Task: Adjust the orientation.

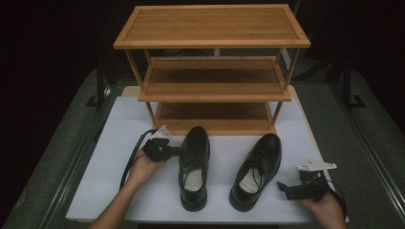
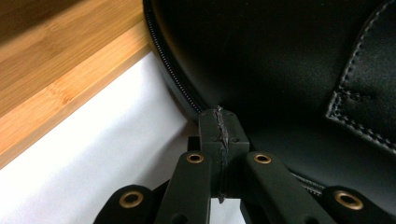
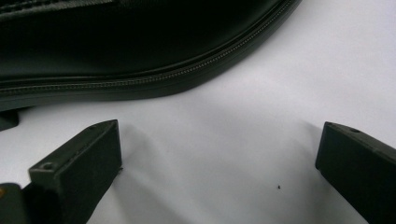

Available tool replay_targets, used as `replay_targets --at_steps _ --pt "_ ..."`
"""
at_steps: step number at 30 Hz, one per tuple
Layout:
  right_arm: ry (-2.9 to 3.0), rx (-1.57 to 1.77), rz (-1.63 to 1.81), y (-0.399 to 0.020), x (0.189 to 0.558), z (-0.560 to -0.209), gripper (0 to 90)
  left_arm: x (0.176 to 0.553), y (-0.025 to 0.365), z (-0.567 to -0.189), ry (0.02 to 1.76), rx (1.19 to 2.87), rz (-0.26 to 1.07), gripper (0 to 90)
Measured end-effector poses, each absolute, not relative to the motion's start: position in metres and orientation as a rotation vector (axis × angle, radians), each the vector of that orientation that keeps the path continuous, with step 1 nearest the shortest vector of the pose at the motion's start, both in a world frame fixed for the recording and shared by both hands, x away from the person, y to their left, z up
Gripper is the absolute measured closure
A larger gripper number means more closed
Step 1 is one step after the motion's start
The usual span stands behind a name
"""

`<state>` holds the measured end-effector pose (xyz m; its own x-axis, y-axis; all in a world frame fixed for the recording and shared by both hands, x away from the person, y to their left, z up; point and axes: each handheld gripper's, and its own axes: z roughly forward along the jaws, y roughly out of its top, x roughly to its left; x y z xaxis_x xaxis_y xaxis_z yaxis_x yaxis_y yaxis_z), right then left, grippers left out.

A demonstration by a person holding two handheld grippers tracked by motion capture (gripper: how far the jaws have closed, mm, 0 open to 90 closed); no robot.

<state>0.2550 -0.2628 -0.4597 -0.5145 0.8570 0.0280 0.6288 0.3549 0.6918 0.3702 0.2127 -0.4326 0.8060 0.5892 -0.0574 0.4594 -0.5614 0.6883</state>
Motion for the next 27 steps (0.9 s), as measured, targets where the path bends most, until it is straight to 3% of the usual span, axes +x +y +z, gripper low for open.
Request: replay_targets --at_steps 5,10,14,17,22,27 --pt "2.285 1.31 0.938 -0.263 0.255 -0.46 0.0 0.371 0.218 -0.434 0.78 2.25 0.226 89.5" --pt "2.286 1.311 0.936 -0.263 0.255 -0.46 0.0 0.37 0.234 -0.43 0.828 2.209 0.217 65.3" --pt "2.286 1.311 0.935 -0.263 0.255 -0.459 0.0 0.365 0.246 -0.426 0.826 2.224 0.217 38.2" --pt "2.285 1.311 0.936 -0.263 0.255 -0.46 0.0 0.359 0.254 -0.425 0.842 2.235 0.243 25.3" --pt "2.285 1.31 0.936 -0.263 0.255 -0.46 0.0 0.344 0.264 -0.423 0.854 2.263 0.253 8.9" --pt "2.283 1.309 0.939 -0.263 0.255 -0.46 0.0 0.327 0.274 -0.421 0.867 2.271 0.282 0.7"
